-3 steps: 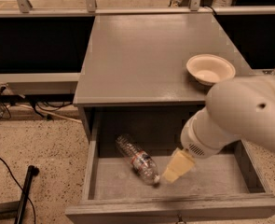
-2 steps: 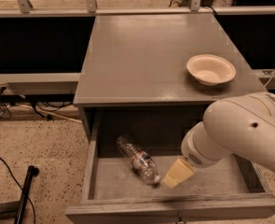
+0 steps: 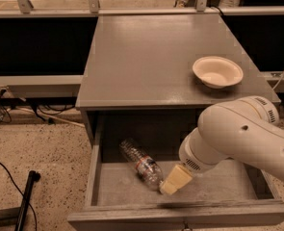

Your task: Pick water bottle from top drawer and place on counter

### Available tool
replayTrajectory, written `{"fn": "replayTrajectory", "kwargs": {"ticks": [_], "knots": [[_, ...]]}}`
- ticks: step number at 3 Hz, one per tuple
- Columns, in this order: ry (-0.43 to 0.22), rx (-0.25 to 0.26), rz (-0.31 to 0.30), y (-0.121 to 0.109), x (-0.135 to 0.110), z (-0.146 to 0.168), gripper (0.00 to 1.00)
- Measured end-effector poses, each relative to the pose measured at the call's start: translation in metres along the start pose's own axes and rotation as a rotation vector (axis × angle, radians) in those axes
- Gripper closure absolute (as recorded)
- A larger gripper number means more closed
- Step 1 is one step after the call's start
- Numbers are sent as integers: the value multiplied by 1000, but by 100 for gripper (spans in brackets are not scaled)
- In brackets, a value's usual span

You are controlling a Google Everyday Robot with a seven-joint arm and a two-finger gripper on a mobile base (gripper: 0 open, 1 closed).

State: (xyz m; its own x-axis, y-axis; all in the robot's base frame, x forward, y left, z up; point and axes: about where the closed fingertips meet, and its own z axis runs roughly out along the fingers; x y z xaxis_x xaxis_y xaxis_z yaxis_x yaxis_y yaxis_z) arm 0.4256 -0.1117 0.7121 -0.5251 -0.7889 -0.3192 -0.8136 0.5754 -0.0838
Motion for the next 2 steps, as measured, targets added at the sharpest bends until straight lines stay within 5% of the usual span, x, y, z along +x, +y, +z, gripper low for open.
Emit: {"fn": "replayTrajectory", "kwargs": {"ticks": [2], "knots": [[-19, -19, 0, 5, -28, 74, 8]]}}
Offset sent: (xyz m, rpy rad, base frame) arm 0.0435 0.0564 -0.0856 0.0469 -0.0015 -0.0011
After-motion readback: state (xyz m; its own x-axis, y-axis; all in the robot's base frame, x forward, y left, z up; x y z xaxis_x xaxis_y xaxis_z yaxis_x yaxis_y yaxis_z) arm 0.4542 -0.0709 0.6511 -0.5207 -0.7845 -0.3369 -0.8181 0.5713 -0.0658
